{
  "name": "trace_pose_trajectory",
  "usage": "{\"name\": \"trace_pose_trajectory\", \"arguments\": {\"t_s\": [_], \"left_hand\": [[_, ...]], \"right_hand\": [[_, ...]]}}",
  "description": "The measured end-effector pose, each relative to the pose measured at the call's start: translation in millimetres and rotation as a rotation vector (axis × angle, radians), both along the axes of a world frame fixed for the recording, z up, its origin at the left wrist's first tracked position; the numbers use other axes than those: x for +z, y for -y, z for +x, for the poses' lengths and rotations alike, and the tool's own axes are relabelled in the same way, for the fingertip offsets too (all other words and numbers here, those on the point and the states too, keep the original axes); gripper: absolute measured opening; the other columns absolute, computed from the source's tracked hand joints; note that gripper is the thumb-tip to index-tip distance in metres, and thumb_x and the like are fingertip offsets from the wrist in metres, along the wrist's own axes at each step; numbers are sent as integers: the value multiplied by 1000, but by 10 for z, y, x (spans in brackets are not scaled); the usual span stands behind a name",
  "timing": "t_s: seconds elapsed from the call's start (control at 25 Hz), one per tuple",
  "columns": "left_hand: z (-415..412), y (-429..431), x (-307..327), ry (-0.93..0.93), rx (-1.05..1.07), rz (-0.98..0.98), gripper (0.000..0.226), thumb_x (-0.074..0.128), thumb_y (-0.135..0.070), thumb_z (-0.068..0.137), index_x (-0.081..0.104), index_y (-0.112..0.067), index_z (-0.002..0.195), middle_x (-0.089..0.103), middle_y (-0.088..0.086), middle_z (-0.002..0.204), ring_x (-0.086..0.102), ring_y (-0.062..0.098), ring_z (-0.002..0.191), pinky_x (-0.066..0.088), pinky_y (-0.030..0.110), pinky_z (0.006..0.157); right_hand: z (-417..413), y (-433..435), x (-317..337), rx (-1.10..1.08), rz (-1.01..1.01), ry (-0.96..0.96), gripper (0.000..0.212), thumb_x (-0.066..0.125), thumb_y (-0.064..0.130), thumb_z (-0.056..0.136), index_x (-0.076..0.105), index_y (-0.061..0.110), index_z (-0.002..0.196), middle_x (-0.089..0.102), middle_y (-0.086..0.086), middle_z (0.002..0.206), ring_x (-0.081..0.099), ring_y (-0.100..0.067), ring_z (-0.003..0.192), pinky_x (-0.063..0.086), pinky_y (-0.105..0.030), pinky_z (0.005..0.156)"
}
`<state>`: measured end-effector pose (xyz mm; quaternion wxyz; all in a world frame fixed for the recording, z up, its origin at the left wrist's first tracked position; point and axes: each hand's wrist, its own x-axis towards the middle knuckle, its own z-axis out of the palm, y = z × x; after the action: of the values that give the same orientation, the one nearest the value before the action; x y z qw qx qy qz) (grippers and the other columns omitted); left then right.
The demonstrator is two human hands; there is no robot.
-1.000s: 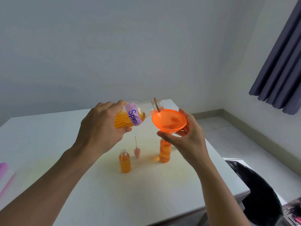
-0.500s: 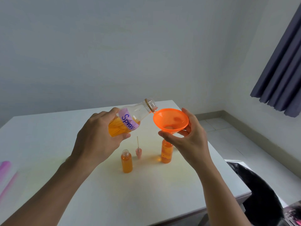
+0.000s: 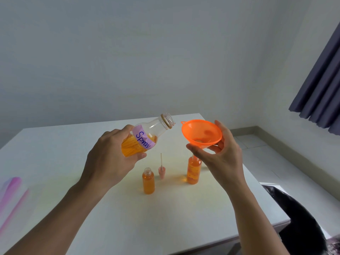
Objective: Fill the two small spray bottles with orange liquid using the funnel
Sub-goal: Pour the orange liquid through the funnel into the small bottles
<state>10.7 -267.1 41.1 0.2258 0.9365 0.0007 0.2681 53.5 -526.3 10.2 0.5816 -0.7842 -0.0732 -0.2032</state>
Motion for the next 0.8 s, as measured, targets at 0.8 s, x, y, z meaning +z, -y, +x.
{"name": "trace_pose_trajectory", "arguments": {"t_s": [0.8], "left_hand": [[-234,-924,66,27,189,-359,53,80,-46,74,60,-25,118,63,-6,98,56,13,85,37,12,61]], "right_hand": [[32,-1457,750,238,20,10,105,91,48,67,35,25,153,53,9,136,58,-10,116,51,-18,87]]}}
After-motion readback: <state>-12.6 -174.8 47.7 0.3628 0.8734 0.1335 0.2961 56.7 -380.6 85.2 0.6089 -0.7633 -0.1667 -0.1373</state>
